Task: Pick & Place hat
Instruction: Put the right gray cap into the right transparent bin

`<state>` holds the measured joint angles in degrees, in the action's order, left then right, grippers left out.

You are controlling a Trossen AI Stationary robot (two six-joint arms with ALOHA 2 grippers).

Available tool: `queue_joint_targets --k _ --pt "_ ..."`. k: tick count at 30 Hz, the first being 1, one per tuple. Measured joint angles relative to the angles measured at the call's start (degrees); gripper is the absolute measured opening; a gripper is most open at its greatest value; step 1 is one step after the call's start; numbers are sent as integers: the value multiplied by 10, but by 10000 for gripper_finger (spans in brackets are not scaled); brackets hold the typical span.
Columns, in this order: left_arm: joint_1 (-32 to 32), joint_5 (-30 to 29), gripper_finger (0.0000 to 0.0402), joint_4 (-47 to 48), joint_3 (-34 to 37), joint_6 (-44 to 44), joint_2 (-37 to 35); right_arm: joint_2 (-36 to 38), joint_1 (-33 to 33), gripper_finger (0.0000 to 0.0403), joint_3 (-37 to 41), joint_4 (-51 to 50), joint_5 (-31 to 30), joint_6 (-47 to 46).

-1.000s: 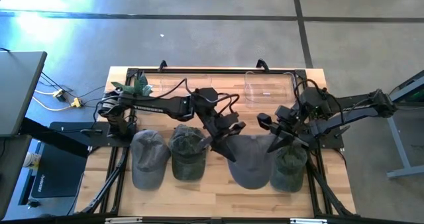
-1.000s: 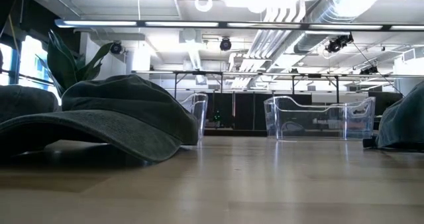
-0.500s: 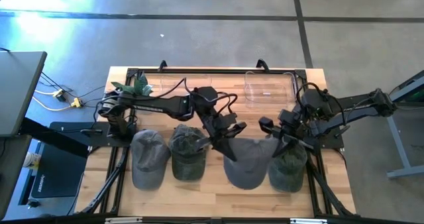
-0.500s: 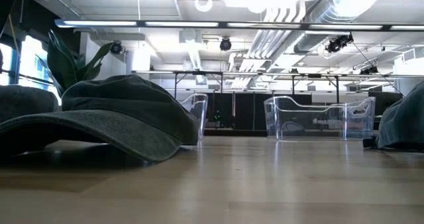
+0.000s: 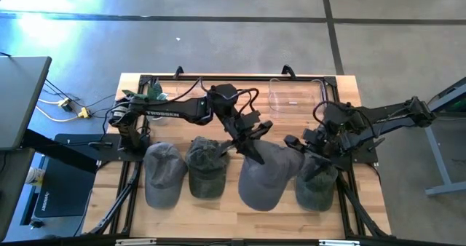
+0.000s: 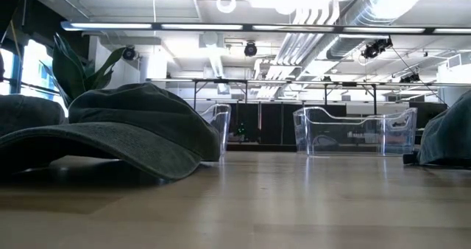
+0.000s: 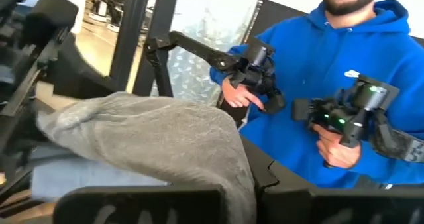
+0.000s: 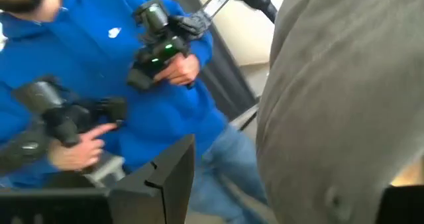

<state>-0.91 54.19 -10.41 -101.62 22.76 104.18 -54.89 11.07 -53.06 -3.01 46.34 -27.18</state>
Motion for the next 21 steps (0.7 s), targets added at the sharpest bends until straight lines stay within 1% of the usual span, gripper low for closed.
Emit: queue_joint_targets --k 2,3,6,7,9,12,14,16,19,21 --pt "1 2 1 0 0 0 0 8 0 194 0 -17 -3 5" --pt "1 5 1 -1 0 0 0 10 0 194 0 -24 -14 24" --pt "1 8 1 -3 0 0 0 9 0 194 0 -37 -64 118" --pt "1 8 1 -3 0 0 0 8 0 193 0 -46 -71 146" --pt "1 8 1 -3 0 2 0 9 0 187 0 -77 -75 174" --pt "2 9 1 3 0 4 0 14 0 175 0 -135 -85 189" --pt "2 9 1 5 0 4 0 14 0 168 0 -153 -101 201" --pt "2 11 1 5 0 4 0 14 0 162 0 -150 -122 206" --pt "2 23 1 15 0 11 0 14 -5 161 0 -128 -169 179" --pt "2 28 1 23 0 11 0 14 -13 169 0 -106 -173 152"
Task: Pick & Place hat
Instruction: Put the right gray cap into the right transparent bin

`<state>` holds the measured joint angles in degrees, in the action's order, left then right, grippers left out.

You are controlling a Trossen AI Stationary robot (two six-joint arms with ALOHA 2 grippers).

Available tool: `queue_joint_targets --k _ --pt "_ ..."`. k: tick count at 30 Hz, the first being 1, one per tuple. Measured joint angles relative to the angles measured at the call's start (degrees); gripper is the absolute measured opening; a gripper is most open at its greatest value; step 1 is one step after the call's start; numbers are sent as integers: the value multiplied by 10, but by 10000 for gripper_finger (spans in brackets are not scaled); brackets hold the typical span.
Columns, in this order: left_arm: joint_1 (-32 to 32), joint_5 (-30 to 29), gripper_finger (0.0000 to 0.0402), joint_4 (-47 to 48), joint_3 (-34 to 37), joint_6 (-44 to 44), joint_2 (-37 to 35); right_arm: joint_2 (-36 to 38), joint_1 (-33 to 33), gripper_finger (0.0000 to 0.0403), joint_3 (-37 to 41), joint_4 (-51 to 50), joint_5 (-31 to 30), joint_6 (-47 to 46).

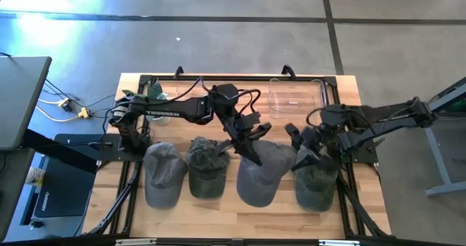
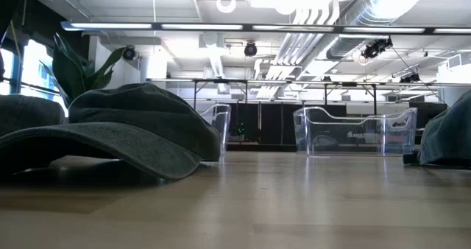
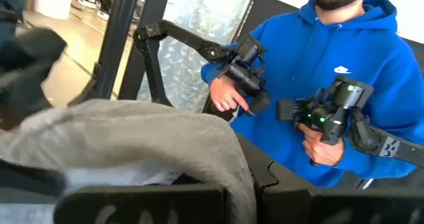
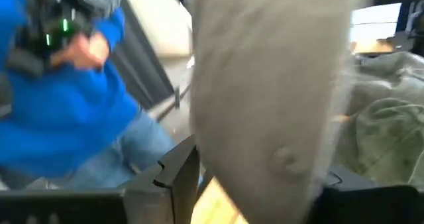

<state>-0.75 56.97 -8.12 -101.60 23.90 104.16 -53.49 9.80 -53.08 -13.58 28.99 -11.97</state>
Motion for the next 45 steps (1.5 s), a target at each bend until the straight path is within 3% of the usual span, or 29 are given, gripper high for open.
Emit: queue_joint_targets --k 9,19,26,29,33,35,39,45 --pt "0 -3 1 41 0 -31 -1 -1 -20 230 0 122 20 -62" --pt "0 -39 1 113 0 -80 -1 -32 -18 215 0 151 7 -113" --pt "0 -64 1 126 0 -85 -1 -32 -19 174 0 156 -10 -148" --pt "0 -81 1 136 0 -78 -1 -32 -12 126 0 161 -2 -159" --pt "4 -110 1 147 0 -71 -1 -32 4 30 0 160 -14 -161" --pt "4 -127 6 145 0 -65 -1 -32 12 11 0 156 -26 -162" --pt "12 -132 50 158 0 -52 -1 -27 27 21 0 98 -78 -194" --pt "55 -141 144 280 -1 -86 -1 5 45 10 0 -8 -188 -237"
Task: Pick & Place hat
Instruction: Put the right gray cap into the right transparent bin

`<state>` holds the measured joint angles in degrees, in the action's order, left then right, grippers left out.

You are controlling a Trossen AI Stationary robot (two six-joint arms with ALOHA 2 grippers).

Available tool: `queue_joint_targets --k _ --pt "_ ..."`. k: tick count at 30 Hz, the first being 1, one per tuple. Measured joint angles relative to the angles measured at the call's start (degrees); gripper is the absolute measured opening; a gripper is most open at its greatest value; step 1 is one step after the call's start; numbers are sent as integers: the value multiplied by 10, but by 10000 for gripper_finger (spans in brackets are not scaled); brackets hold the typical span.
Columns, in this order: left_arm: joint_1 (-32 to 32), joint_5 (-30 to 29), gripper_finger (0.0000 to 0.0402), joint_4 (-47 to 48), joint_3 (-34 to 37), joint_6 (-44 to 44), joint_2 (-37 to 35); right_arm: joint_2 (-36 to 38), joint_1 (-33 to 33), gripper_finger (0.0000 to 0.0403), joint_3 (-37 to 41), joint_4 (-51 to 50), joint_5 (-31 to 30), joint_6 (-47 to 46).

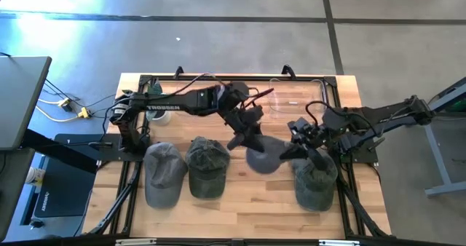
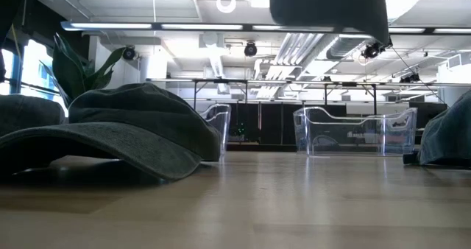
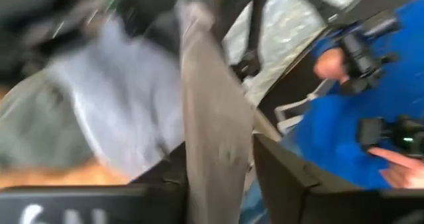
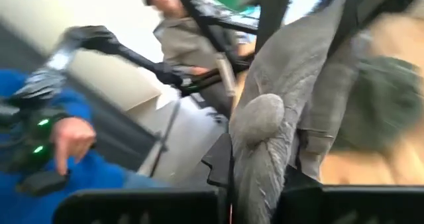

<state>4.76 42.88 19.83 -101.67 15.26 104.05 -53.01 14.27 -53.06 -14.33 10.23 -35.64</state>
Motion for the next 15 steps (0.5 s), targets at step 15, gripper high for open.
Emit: queue_joint_targets --k 15 --pt "92 -32 146 183 -1 -61 -36 107 -143 3 -31 -257 -95 75"
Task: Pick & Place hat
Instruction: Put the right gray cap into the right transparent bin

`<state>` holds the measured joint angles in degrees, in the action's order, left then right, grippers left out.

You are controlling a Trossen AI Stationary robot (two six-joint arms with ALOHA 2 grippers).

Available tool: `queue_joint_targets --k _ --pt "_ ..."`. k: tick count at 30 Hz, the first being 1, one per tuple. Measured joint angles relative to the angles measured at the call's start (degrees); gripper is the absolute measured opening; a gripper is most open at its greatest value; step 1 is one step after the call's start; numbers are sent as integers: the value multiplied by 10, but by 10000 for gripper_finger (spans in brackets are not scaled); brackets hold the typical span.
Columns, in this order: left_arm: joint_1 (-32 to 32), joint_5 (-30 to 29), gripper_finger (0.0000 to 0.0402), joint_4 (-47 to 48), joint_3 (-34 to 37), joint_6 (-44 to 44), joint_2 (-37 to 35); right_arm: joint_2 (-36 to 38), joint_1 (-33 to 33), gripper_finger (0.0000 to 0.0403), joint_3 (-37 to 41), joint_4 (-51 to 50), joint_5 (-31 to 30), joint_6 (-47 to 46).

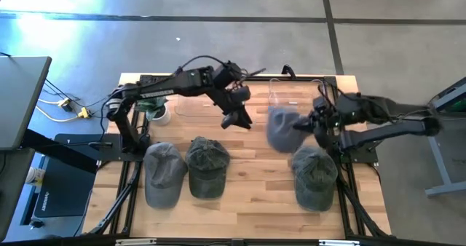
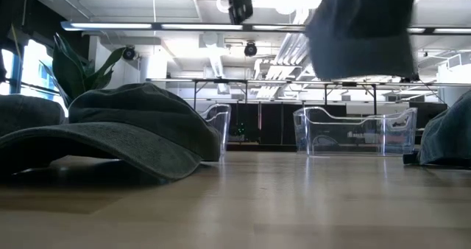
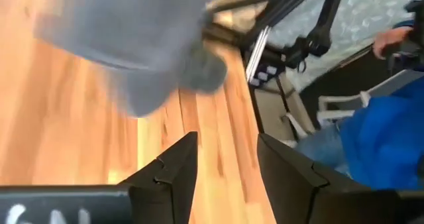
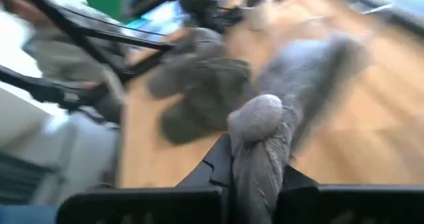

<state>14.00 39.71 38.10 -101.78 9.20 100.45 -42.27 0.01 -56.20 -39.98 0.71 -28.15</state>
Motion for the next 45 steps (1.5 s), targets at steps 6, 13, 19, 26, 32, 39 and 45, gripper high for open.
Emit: queue_joint_targets --k 6,13,19,26,32,39,45 --pt "3 -47 125 35 0 -63 -38 -39 -146 4 -71 -80 37 187" --pt "52 -49 115 117 3 -161 -72 -142 -312 5 -122 -95 123 425" --pt "112 -26 115 144 2 -216 -79 -229 -420 3 -171 -127 184 609" --pt "161 22 114 149 1 -254 -83 -305 -487 3 -186 -168 283 720" --pt "169 36 114 146 2 -270 -83 -345 -515 6 -159 -209 295 780" --pt "167 35 114 97 2 -248 -83 -344 -558 9 -98 -189 298 804" --pt "167 35 114 31 2 -227 -83 -344 -584 25 -76 -169 295 797"
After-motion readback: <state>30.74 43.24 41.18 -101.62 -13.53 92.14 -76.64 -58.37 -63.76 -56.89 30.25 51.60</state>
